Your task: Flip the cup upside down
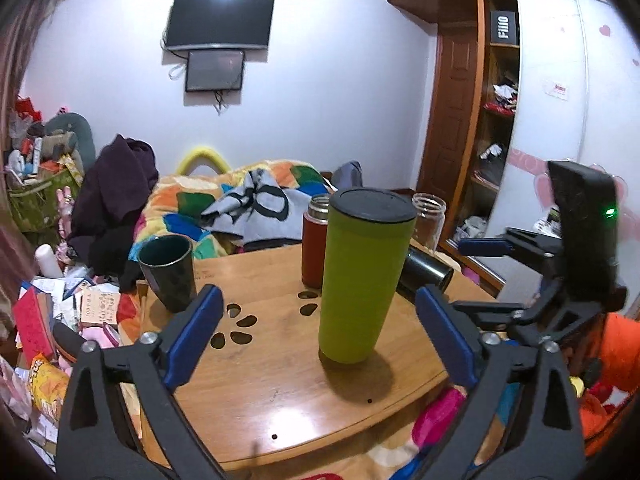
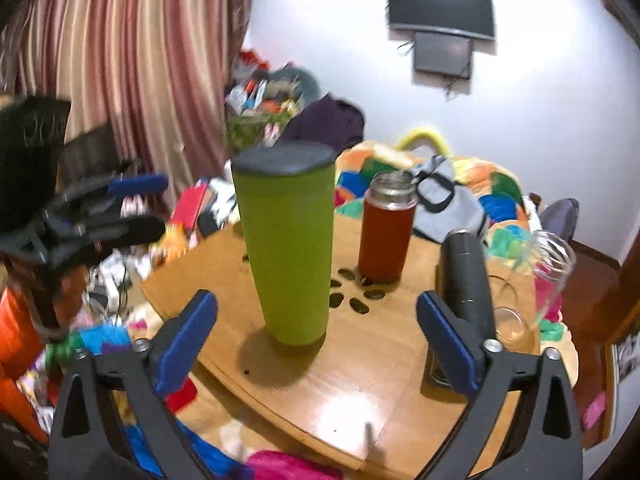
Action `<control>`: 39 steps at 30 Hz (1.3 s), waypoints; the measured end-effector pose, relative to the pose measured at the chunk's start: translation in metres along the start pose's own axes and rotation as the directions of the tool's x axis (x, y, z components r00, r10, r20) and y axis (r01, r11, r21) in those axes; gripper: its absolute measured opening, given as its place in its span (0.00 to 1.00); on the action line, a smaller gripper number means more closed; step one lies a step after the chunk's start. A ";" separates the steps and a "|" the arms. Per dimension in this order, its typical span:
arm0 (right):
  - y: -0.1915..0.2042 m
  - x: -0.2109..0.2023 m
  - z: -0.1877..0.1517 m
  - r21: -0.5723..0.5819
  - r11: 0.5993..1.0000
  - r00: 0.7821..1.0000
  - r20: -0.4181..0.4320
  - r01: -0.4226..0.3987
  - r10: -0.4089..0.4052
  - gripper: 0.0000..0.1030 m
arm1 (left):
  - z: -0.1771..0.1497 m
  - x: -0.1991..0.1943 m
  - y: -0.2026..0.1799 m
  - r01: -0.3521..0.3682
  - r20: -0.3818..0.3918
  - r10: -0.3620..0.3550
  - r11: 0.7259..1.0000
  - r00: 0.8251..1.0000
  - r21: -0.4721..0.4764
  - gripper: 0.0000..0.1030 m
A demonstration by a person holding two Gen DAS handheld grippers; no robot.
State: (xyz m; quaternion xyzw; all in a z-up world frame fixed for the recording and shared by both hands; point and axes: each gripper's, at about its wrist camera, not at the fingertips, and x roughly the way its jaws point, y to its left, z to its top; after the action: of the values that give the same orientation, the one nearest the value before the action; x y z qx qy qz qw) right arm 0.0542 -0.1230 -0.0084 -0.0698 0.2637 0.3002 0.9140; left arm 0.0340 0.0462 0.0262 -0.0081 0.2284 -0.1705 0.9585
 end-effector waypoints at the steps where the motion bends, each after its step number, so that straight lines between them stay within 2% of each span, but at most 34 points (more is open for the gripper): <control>1: 0.001 -0.006 0.000 0.013 1.000 1.000 0.022 0.013 -0.014 1.00 | 0.000 -0.002 -0.002 -0.010 0.011 0.010 1.000 1.000 -0.003 0.97; 5: 0.005 -0.027 -0.001 0.078 0.993 0.991 0.093 0.092 -0.099 1.00 | -0.003 -0.009 -0.008 -0.061 0.050 0.063 0.998 0.997 -0.032 1.00; 10: 0.000 -0.043 -0.014 0.168 0.973 0.977 0.116 0.159 -0.179 1.00 | -0.013 -0.010 -0.020 -0.105 0.054 0.106 0.994 0.993 -0.036 1.00; 13: -0.004 -0.050 -0.022 0.208 0.963 0.973 0.121 0.171 -0.199 1.00 | -0.019 -0.012 -0.026 -0.133 0.063 0.134 0.991 0.989 -0.029 1.00; 22: -0.009 -0.058 -0.035 0.276 0.944 0.970 0.111 0.179 -0.216 1.00 | -0.028 -0.021 -0.030 -0.140 0.089 0.149 0.986 0.985 -0.093 1.00; 39: 0.002 -0.058 -0.036 0.242 0.952 0.970 0.111 0.185 -0.216 1.00 | -0.032 -0.029 -0.035 -0.187 0.109 0.196 0.978 0.974 -0.091 1.00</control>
State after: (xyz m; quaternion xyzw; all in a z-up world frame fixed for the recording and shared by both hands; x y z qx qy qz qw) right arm -0.0022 -0.1610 -0.0082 0.0308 0.2250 0.1771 0.9576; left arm -0.0160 0.0248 0.0131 -0.0345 0.1778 -0.0672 0.9812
